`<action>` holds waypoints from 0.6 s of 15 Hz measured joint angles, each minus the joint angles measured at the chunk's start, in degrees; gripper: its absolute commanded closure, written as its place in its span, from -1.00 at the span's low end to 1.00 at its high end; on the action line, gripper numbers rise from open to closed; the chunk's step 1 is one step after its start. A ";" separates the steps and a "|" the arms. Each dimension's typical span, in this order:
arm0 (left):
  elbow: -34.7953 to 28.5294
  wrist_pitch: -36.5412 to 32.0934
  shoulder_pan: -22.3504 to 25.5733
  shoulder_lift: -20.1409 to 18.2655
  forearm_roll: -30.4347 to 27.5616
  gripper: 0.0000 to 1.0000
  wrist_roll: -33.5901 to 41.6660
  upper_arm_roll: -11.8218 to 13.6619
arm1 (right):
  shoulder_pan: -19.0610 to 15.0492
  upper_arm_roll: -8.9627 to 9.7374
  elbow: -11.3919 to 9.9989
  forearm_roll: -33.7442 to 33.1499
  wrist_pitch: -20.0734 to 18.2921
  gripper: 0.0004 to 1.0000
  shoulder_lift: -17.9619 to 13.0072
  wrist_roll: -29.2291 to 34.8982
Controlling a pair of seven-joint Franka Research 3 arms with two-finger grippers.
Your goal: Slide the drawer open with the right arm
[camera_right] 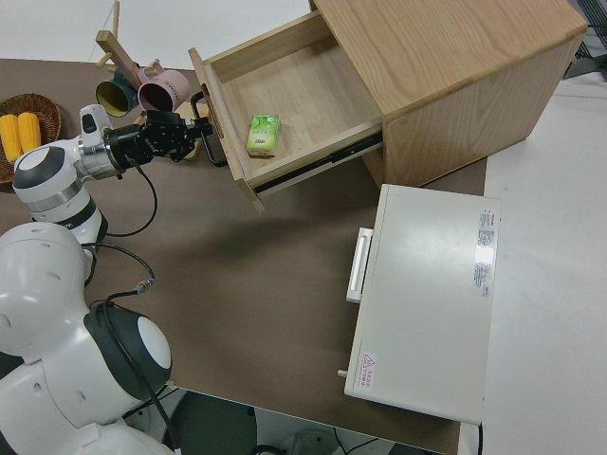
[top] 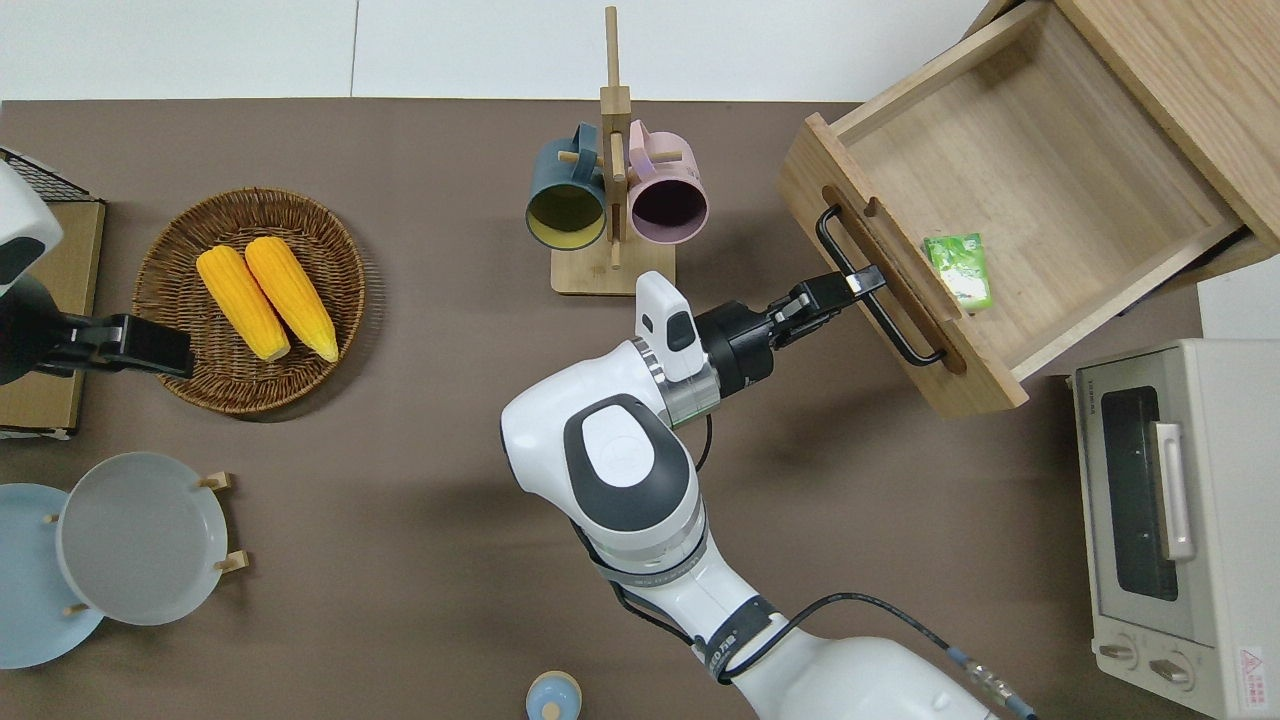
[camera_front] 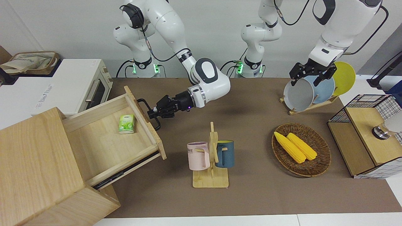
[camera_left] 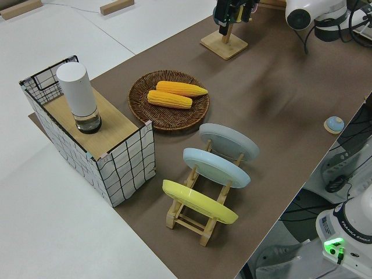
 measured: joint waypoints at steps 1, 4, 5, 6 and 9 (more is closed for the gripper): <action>0.00 0.00 0.00 0.00 0.00 -0.99 0.00 0.00 | 0.30 0.00 0.00 0.10 -0.13 1.00 0.00 0.01; 0.00 0.00 0.00 0.00 0.00 -0.99 0.00 0.00 | 1.03 -0.10 0.00 0.71 -0.64 1.00 0.00 0.04; 0.00 0.00 0.00 0.00 0.00 -0.99 0.00 0.00 | 1.18 -0.26 0.08 0.82 -0.64 1.00 0.00 0.07; 0.00 0.00 0.00 0.00 0.00 -0.99 0.00 0.00 | 1.35 -0.47 0.22 0.99 -0.64 1.00 0.01 0.07; 0.00 0.00 0.00 0.00 0.00 -0.99 0.00 0.00 | 1.57 -0.75 0.35 1.21 -0.64 0.45 0.07 0.07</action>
